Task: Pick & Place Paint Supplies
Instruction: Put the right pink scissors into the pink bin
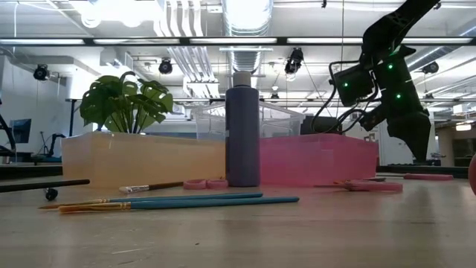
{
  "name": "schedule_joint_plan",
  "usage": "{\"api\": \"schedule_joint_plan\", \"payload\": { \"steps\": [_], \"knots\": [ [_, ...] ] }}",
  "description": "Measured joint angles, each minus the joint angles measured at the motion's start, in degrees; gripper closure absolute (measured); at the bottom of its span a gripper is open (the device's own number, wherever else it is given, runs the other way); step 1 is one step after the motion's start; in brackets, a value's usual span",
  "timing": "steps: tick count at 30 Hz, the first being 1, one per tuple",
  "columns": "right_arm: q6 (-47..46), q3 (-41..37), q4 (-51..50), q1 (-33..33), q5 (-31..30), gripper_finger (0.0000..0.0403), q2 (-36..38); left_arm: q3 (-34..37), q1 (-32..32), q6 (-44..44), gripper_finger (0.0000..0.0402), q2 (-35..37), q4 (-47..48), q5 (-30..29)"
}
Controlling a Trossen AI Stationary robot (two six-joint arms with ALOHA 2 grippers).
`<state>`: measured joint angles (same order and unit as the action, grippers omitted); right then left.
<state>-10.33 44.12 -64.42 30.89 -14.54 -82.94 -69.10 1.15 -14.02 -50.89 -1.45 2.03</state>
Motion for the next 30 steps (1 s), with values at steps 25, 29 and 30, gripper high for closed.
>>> {"api": "schedule_joint_plan", "payload": {
  "steps": [25, 29, 30],
  "knots": [
    [-5.6, -0.3, 1.0, -2.2, -0.3, 0.0188, 12.3, 0.0, 0.1, -1.4, 0.0344, 0.0, 0.1, -0.1],
    [-5.1, -1.8, 1.6, -2.1, 0.1, 0.0188, 11.6, 0.0, 0.1, -1.1, 0.0344, 0.0, 0.2, -0.1],
    [-4.9, -1.4, 1.7, -2.2, 0.3, 0.0188, 10.9, 0.0, 0.1, -1.0, 0.0344, 0.0, 0.2, -0.1]
  ]
}}
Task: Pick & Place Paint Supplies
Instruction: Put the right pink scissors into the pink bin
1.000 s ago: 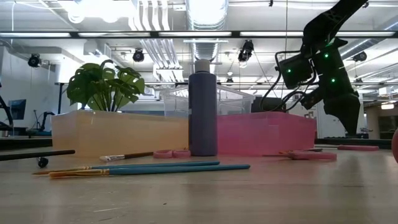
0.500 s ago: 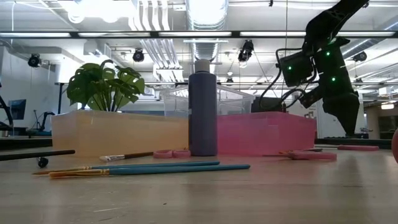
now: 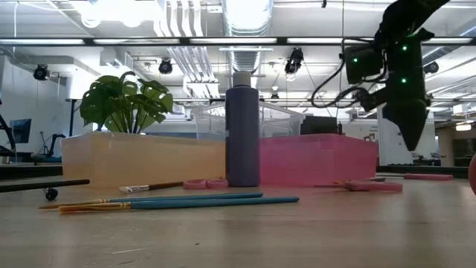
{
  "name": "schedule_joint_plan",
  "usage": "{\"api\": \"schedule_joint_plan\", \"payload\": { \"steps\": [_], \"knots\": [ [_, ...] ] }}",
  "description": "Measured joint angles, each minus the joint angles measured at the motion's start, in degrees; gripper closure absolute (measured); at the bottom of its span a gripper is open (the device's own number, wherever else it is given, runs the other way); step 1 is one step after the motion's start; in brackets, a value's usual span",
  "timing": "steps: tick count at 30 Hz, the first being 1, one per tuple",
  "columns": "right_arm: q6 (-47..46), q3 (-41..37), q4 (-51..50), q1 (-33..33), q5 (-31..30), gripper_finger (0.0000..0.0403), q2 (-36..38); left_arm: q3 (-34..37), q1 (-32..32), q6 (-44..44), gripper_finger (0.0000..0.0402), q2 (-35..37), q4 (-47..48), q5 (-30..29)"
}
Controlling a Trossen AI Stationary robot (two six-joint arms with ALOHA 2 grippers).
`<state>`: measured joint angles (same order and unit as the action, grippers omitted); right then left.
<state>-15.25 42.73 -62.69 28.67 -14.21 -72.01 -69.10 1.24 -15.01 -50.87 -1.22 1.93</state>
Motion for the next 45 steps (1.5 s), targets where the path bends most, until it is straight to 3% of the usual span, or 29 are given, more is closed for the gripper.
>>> {"api": "schedule_joint_plan", "payload": {
  "steps": [16, 27, 38, 45],
  "knots": [
    [-4.9, -2.5, 11.2, -1.4, 2.2, 0.0188, -6.0, 0.0, 0.0, 0.0, 0.0344, 0.0, 1.1, 0.0],
    [-9.1, -4.8, 12.1, -1.4, 2.1, 0.0188, -2.6, 0.0, 0.0, -0.3, 0.0344, 0.0, 1.8, 0.0],
    [-26.6, -6.8, 10.8, -1.5, 2.6, 0.0188, -1.5, 0.0, 0.0, -0.3, 0.0344, 0.0, 2.0, 0.0],
    [-32.3, -7.0, 10.4, -1.6, 7.0, 0.0188, 1.2, 0.0, 0.0, -0.5, 0.0344, 0.0, 2.0, 0.0]
  ]
}}
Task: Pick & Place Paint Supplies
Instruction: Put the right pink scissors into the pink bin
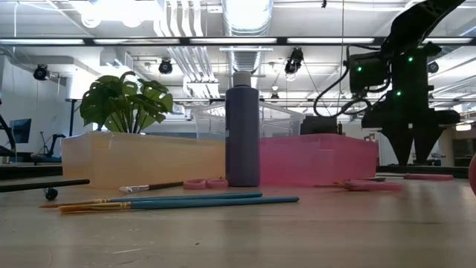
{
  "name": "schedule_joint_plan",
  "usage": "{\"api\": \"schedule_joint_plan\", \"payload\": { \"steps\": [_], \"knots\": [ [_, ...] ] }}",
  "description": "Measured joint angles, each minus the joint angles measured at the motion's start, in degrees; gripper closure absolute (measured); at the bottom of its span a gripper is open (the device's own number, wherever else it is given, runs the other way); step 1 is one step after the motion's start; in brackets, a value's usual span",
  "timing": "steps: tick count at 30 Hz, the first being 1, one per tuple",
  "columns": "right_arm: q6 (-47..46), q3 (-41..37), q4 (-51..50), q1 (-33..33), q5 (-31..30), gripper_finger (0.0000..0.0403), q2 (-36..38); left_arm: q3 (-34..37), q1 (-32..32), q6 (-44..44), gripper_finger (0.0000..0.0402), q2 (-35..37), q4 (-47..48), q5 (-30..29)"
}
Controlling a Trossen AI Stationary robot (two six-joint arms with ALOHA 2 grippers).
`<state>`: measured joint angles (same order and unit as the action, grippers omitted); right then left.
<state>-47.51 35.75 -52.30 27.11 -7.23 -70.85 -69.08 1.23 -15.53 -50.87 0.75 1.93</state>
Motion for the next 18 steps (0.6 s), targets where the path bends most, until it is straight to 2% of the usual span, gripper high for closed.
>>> {"api": "schedule_joint_plan", "payload": {
  "steps": [5, 10, 14, 18],
  "knots": [
    [-7.3, -0.3, -1.5, -0.4, 1.8, 0.0188, 5.6, 0.0, 0.0, -1.4, 0.0344, 0.0, 0.3, 0.0],
    [-17.7, -2.2, -1.5, -4.0, 1.9, 0.0188, 10.8, 0.0, 0.0, -1.4, 0.0344, 0.0, 0.4, 0.0],
    [-23.0, -5.0, -1.5, -7.5, 2.0, 0.0188, 12.2, 0.0, 0.0, -1.2, 0.0344, 0.0, 0.4, 0.0],
    [-24.2, -6.8, -1.0, -8.8, 1.9, 0.0188, 11.9, 0.0, 0.0, -1.2, 0.0344, 0.0, 0.4, 0.0]
  ]
}}
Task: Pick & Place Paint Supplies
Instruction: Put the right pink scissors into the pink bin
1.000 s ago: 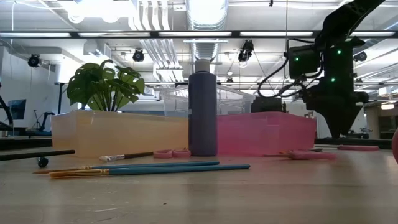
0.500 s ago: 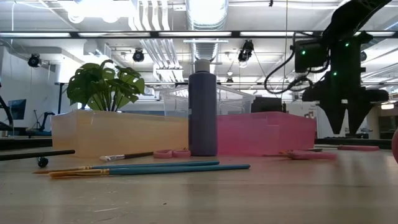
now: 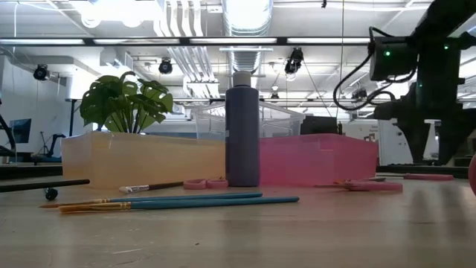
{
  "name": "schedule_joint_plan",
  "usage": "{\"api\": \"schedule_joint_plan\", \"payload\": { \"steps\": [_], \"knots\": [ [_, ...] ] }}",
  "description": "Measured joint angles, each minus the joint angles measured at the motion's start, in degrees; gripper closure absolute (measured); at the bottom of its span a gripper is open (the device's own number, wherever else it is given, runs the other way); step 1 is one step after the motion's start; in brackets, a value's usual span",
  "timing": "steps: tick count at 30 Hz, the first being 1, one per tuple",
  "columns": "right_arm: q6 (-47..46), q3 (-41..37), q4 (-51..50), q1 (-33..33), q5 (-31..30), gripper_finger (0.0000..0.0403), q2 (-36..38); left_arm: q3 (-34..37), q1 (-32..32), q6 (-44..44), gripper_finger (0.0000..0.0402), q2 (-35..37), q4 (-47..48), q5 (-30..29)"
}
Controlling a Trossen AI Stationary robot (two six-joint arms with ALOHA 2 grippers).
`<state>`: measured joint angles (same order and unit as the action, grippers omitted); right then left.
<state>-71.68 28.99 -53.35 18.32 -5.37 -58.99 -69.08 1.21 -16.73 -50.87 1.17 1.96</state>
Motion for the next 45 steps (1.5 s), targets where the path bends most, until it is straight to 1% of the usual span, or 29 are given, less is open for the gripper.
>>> {"api": "schedule_joint_plan", "payload": {
  "steps": [9, 16, 34, 36, 38, 45],
  "knots": [
    [4.3, -1.0, 5.8, 0.1, -0.8, 0.0188, -5.7, 0.0, 0.0, 0.0, 0.0344, 0.0, 0.0, 0.1],
    [7.3, -1.0, 8.0, 0.1, -0.6, 0.0188, -10.8, 0.0, 0.0, -0.3, 0.0344, 0.0, 0.5, 0.1],
    [6.1, -1.0, 8.2, 0.1, 1.6, 0.0191, -10.9, 0.0, 0.0, -1.3, 0.0344, 0.0, 1.7, 0.0],
    [5.7, -1.0, 8.3, 0.1, 2.3, 0.0203, -10.9, 0.0, 0.0, -1.3, 0.0344, 0.0, 1.7, 0.0],
    [5.5, -1.1, 8.3, -0.2, 2.8, 0.0224, -10.9, 0.0, 0.0, -1.3, 0.0344, 0.0, 1.7, 0.0],
    [1.6, -1.1, 8.2, -4.2, 3.8, 0.0332, -10.7, 0.0, 0.0, -1.3, 0.0344, 0.0, 1.7, 0.6]
  ]
}}
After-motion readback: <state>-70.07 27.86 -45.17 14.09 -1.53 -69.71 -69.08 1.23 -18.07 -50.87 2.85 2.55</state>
